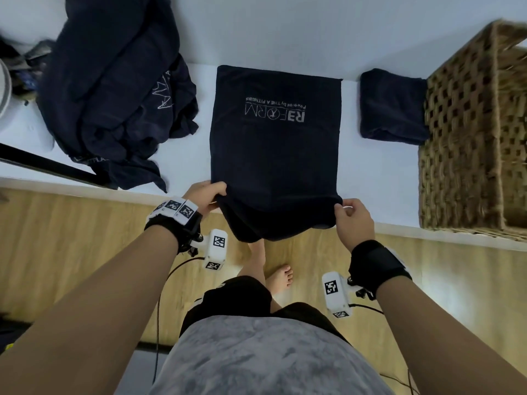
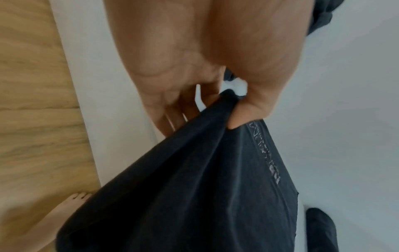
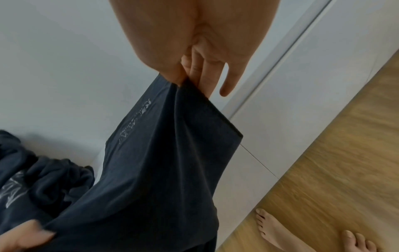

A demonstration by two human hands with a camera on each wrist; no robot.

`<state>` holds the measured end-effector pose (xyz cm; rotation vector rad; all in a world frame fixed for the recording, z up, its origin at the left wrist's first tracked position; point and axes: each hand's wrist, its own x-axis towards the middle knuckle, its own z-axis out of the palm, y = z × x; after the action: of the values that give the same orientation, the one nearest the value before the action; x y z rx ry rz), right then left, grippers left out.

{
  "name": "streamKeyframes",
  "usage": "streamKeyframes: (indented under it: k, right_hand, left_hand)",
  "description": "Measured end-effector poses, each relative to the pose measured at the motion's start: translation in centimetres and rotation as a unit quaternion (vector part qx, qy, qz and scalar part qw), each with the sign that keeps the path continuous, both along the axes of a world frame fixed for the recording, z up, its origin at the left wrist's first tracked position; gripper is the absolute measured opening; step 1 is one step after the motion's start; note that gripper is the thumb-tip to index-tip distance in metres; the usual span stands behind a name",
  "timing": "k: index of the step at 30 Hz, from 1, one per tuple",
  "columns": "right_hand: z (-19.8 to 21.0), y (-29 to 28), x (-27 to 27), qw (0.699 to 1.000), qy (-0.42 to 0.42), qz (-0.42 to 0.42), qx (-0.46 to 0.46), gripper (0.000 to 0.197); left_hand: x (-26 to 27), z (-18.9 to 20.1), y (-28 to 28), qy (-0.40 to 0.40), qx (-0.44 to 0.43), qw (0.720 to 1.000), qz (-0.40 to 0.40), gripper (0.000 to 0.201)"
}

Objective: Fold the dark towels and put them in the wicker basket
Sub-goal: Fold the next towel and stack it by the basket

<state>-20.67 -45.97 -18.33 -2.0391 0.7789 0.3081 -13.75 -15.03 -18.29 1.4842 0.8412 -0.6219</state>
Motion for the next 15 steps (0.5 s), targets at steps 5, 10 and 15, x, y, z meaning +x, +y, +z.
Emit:
streamKeyframes:
  k: [5, 10, 15]
  right_hand:
    - [1.7, -0.8, 0.9, 0.999, -0.036, -0.006, 0.014, 0.019]
    - [2.6, -1.4, 2.4, 0.998, -0.064, 0.005, -0.003, 0.024]
    - [3.1, -1.7, 5.5, 0.997, -0.078, -0.011, 0.001, 0.031]
  left_hand:
    - [1.1, 2.2, 0.7, 0.001, -0.162, 0.986, 0.048, 0.033]
    - [2.9, 2.8, 2.0, -0.019, -0.042, 0.997, 0.054, 0.016]
    - [5.9, 4.3, 4.4, -0.066, -0.100, 0.990, 0.076, 0.018]
